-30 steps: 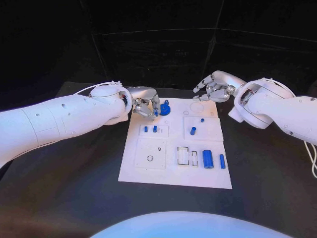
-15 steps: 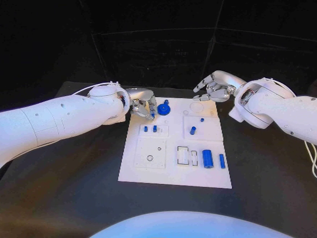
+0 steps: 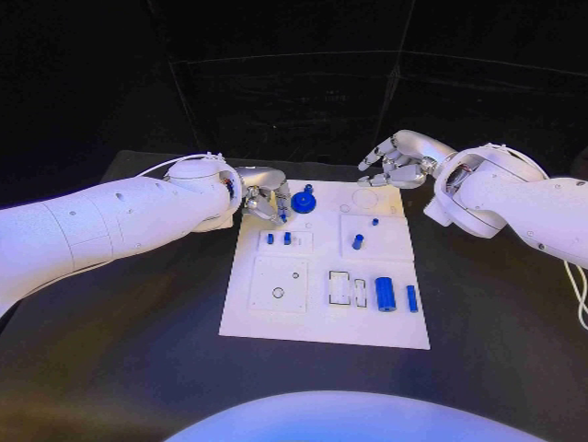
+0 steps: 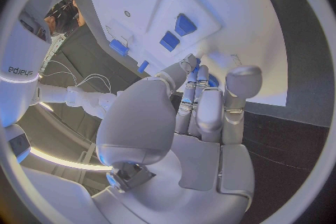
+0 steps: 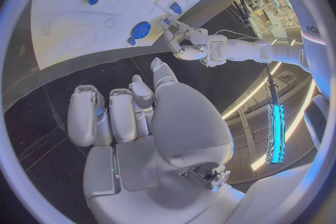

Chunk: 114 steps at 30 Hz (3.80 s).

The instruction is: Assemble the parts on the task board

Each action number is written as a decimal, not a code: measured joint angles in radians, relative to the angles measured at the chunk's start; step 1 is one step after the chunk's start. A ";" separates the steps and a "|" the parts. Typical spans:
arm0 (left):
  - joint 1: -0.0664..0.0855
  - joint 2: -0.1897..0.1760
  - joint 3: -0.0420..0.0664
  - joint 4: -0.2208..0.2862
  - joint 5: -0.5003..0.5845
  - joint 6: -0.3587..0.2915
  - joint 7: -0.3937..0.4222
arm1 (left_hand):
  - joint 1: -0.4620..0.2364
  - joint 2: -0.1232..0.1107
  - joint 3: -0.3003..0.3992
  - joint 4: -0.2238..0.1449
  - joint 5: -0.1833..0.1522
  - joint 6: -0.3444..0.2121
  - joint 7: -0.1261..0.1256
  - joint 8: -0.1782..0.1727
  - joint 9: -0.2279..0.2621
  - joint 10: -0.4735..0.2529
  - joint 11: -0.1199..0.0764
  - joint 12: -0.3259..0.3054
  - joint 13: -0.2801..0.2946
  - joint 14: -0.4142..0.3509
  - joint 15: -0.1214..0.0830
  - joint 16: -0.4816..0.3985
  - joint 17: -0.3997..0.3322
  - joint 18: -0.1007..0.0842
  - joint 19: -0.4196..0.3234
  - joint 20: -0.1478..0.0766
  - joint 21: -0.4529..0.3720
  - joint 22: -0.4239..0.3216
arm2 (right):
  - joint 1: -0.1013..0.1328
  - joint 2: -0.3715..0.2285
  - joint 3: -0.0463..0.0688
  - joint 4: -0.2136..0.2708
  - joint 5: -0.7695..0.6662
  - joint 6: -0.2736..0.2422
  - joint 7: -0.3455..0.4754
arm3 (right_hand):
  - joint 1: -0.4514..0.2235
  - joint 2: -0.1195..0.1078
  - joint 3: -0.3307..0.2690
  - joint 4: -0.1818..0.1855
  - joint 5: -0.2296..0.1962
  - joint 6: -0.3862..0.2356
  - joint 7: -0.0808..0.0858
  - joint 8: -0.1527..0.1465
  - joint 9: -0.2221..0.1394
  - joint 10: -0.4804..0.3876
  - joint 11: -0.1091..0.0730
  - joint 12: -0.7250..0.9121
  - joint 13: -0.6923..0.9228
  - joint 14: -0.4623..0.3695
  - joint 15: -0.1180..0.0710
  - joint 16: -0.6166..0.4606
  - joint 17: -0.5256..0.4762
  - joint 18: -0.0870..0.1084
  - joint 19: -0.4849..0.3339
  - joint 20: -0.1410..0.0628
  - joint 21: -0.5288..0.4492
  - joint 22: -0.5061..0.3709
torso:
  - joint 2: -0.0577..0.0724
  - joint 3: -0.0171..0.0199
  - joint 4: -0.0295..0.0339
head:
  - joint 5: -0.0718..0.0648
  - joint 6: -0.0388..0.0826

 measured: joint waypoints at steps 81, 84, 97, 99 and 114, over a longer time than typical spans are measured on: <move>-0.007 -0.136 -0.001 0.079 0.669 -0.157 0.296 | -0.048 -0.002 0.038 0.020 0.000 -0.039 0.054 -0.104 0.000 -0.087 0.052 -0.111 0.001 -0.191 0.038 -0.245 -0.476 0.032 -0.178 0.041 -0.302 -0.283 | -0.038 -0.045 -0.002 -0.006 -0.335 0.071 -0.038 | 0.156 -0.062 0.195 -0.006 -0.142 0.107 -0.013 -0.034 -0.005 -0.243 0.011 -0.869 -0.847 -0.005 0.002 -0.278 -0.275 0.032 -0.040 -0.007 -0.066 -0.079 | -0.001 -0.0020 0.0025 | -0.061 0.019; -0.008 -0.144 -0.001 0.098 0.813 -0.159 0.360 | -0.058 0.013 0.043 0.032 0.000 -0.039 0.054 -0.104 0.000 -0.082 0.053 -0.103 0.001 -0.205 0.037 -0.265 -0.501 0.032 -0.182 0.043 -0.316 -0.292 | -0.050 -0.045 -0.002 -0.002 -0.389 0.075 -0.043 | 0.150 -0.069 0.208 -0.004 -0.147 0.106 -0.012 -0.039 -0.005 -0.246 0.015 -0.883 -0.870 -0.002 0.005 -0.278 -0.276 0.032 -0.040 -0.007 -0.066 -0.082 | -0.002 -0.0025 0.0025 | -0.066 0.020; -0.014 -0.179 -0.003 0.159 1.151 -0.143 0.490 | -0.062 0.021 0.037 0.043 0.000 -0.036 0.057 -0.096 0.000 -0.065 0.049 -0.080 0.004 -0.220 0.037 -0.275 -0.518 0.031 -0.189 0.043 -0.337 -0.309 | -0.088 -0.033 -0.001 0.002 -0.538 0.096 -0.059 | 0.133 -0.102 0.282 -0.005 -0.154 0.110 -0.007 -0.062 -0.003 -0.250 0.018 -0.909 -0.952 0.002 0.009 -0.284 -0.288 0.031 -0.036 -0.004 -0.073 -0.094 | 0.000 -0.0009 0.0019 | -0.072 0.027; -0.015 -0.181 -0.003 0.165 1.175 -0.140 0.498 | -0.062 0.021 0.037 0.043 0.000 -0.036 0.057 -0.096 0.000 -0.060 0.047 -0.076 0.004 -0.220 0.037 -0.276 -0.519 0.031 -0.192 0.040 -0.339 -0.310 | -0.093 -0.029 -0.002 0.002 -0.547 0.099 -0.059 | 0.136 -0.105 0.295 -0.007 -0.158 0.110 -0.007 -0.068 -0.003 -0.247 0.022 -0.913 -0.963 0.002 0.009 -0.284 -0.288 0.031 -0.036 -0.004 -0.073 -0.093 | 0.000 -0.0009 0.0019 | -0.072 0.027; -0.017 -0.189 -0.003 0.181 1.250 -0.125 0.521 | -0.062 0.021 0.034 0.046 0.000 -0.032 0.054 -0.096 0.000 -0.060 0.047 -0.073 0.005 -0.220 0.037 -0.276 -0.521 0.031 -0.193 0.039 -0.341 -0.312 | -0.116 -0.001 0.001 -0.010 -0.577 0.124 -0.053 | 0.127 -0.120 0.424 -0.036 -0.183 0.143 -0.001 -0.080 -0.002 -0.203 0.025 -0.929 -1.034 0.002 0.009 -0.271 -0.287 0.031 -0.027 0.003 -0.060 -0.066 | 0.000 0.0004 0.0007 | -0.068 0.024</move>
